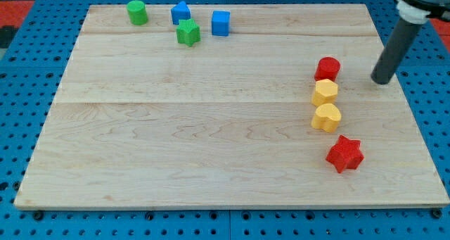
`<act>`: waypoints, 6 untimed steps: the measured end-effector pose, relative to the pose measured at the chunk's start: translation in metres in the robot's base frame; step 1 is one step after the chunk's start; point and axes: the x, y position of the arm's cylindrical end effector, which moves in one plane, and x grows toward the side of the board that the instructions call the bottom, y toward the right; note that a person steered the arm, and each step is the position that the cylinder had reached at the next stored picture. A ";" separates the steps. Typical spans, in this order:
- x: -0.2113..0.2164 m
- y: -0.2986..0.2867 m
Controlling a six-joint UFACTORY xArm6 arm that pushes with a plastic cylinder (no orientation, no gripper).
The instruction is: Push the red circle right a bit
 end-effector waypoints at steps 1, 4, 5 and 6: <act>-0.006 -0.018; -0.016 -0.086; -0.042 -0.073; -0.067 -0.150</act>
